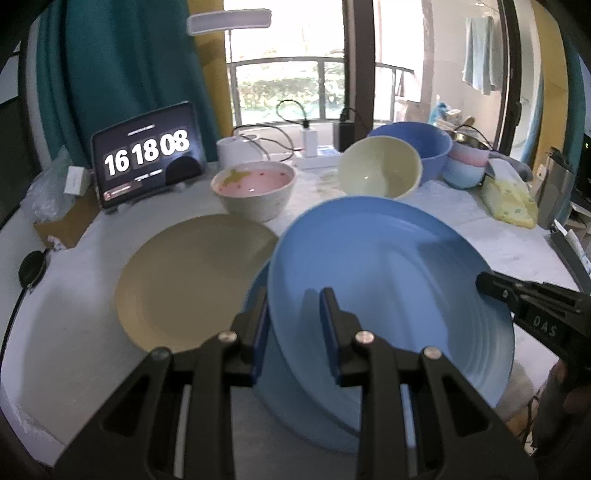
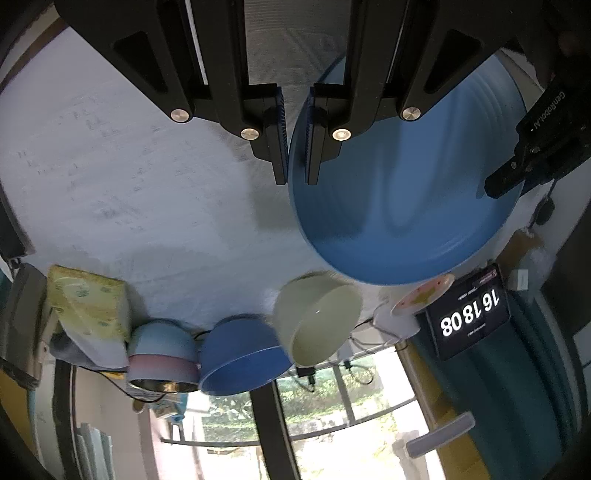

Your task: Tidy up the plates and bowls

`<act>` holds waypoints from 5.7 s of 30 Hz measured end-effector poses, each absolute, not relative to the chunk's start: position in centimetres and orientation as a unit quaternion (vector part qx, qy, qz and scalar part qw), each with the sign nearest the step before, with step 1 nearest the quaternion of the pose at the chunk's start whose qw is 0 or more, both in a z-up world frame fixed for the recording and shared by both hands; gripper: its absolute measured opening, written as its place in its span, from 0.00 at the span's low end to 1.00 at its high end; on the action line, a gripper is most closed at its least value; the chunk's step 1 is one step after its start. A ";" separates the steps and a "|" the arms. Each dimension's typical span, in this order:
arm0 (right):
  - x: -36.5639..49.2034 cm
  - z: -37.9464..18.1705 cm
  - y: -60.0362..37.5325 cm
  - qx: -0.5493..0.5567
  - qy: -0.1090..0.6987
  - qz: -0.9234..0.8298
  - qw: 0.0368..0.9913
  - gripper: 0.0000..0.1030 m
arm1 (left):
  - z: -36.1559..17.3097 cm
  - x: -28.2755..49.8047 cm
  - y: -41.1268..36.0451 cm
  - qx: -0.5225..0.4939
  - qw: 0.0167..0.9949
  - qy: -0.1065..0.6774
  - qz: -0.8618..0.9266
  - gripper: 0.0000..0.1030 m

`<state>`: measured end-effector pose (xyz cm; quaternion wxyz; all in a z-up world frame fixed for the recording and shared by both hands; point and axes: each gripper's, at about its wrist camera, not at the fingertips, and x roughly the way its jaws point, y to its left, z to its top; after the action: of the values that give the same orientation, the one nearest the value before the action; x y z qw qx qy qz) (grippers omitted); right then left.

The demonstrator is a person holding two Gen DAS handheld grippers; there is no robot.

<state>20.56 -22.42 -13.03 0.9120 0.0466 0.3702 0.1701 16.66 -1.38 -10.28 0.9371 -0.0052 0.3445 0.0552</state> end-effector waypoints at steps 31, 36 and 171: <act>21.4 -16.0 -19.2 0.020 0.413 0.164 0.896 0.26 | -12.4 17.4 1.2 -0.006 0.928 0.363 0.082 0.44; 21.5 -16.1 -19.0 0.021 0.411 0.174 0.894 0.30 | -13.3 18.2 1.4 -0.014 0.925 0.374 0.070 0.44; 25.5 -12.9 -2.1 -0.084 0.394 0.223 0.888 0.36 | -14.4 19.7 20.4 -0.156 0.916 0.340 0.145 0.44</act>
<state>25.51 -2.10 -12.90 0.8875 -0.0840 0.3943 0.2231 19.68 20.43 -14.44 0.9161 -0.1556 0.3398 0.1449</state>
